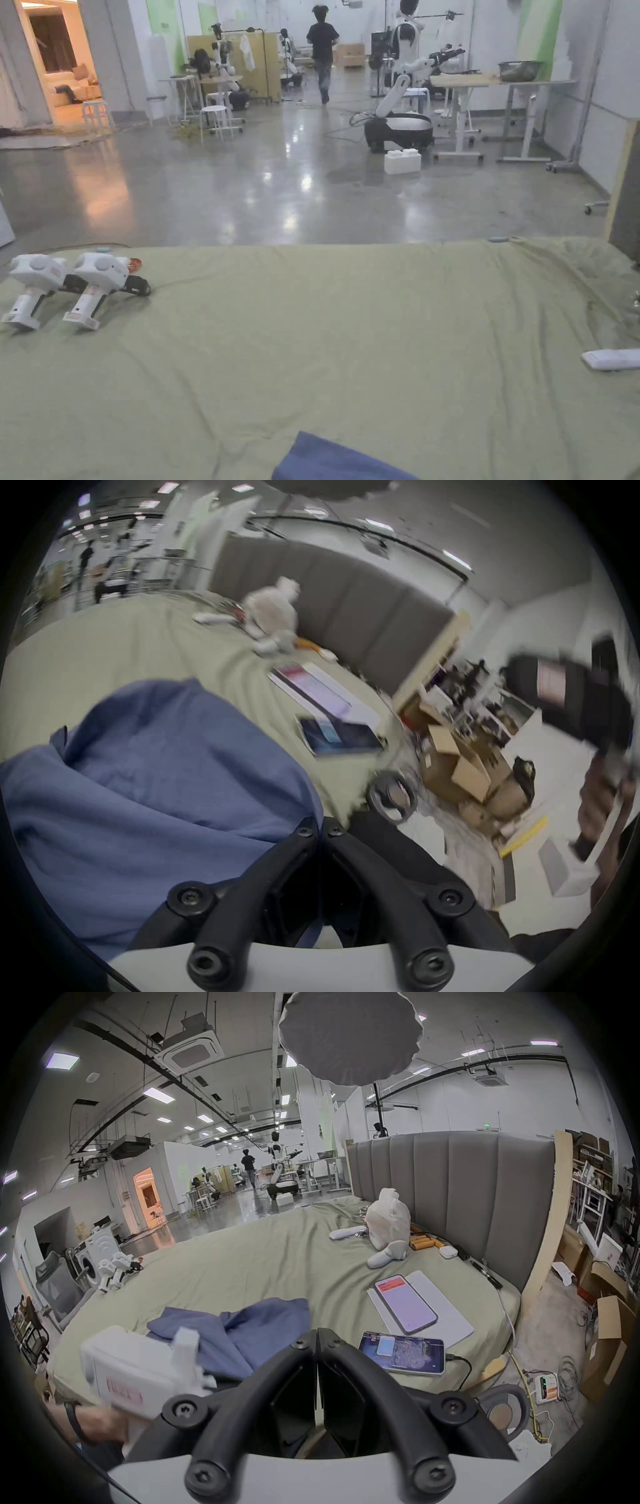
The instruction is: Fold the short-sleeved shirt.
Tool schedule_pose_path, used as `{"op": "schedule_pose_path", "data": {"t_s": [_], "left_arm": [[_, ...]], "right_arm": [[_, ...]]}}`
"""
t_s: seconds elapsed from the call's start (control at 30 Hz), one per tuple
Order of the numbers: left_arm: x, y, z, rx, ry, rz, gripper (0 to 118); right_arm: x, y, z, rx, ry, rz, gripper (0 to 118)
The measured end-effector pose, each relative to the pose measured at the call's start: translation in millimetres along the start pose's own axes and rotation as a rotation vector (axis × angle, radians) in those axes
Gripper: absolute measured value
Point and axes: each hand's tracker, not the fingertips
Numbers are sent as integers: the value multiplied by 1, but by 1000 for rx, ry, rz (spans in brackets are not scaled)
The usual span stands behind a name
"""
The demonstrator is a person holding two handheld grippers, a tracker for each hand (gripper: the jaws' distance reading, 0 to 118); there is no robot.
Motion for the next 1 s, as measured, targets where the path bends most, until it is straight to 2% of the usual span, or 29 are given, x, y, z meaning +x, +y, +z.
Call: {"op": "schedule_pose_path", "data": {"t_s": [0.03,0.07,0.1,0.13,0.27,0.37,0.57,0.67,0.77,0.8,0.87,0.9,1.0], "left_arm": [[-2,-5,2,12,18,19,40],[-4,-9,4,38,29,36,68],[-13,-9,19,87,55,68,87],[-18,-7,35,133,101,103,87],[-43,-1,138,368,294,137,87],[-37,0,230,539,450,159,87],[16,-26,359,752,897,12,86],[38,-41,391,828,1051,8,74],[49,-54,408,866,1115,42,41],[51,-57,411,874,1111,49,26],[54,-65,416,882,1112,60,7],[55,-68,416,882,1120,67,1],[60,-74,417,880,1108,72,0]], "right_arm": [[-2,0,-2,-3,3,3,0],[-4,0,-3,-4,9,3,0],[-4,0,-2,-5,19,4,0],[-7,-30,48,-1,29,5,0],[-19,-24,42,18,72,16,0],[-31,-15,34,47,112,33,0],[-54,10,29,126,189,63,0],[-65,23,31,164,218,83,0],[-76,33,37,198,237,117,0],[-79,36,40,211,242,130,0],[-83,40,46,235,255,149,0],[-85,42,49,247,258,156,0],[-88,43,54,272,260,173,0]]}}
